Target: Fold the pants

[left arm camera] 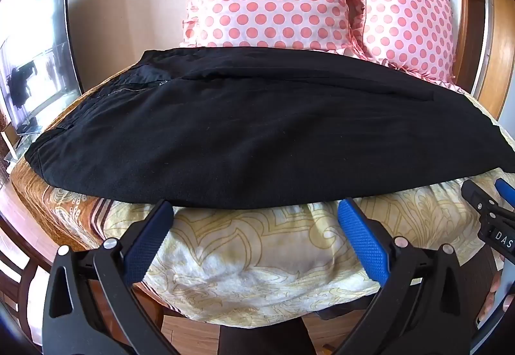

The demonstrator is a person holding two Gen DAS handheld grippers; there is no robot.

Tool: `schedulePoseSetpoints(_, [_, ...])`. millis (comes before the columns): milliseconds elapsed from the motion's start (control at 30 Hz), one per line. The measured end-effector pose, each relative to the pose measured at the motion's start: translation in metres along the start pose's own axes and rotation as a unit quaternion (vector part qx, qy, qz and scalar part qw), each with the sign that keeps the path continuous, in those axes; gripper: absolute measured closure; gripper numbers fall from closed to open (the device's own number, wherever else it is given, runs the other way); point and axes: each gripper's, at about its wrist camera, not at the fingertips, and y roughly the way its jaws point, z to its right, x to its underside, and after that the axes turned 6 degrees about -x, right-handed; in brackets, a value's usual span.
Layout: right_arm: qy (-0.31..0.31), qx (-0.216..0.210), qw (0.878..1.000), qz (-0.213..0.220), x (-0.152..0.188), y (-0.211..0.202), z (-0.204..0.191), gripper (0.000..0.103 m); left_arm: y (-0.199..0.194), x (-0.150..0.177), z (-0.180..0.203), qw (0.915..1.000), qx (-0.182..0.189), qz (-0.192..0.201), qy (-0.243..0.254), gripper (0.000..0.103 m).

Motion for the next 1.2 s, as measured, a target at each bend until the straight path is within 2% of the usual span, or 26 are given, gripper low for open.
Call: schedulePoseSetpoints(1200, [0.0,0.0,1.0,0.002,0.0006,-0.0002,0.0001,0.001,-0.0001,0.0008,0.0006,1.0,0.0,-0.005,0.0,0.002])
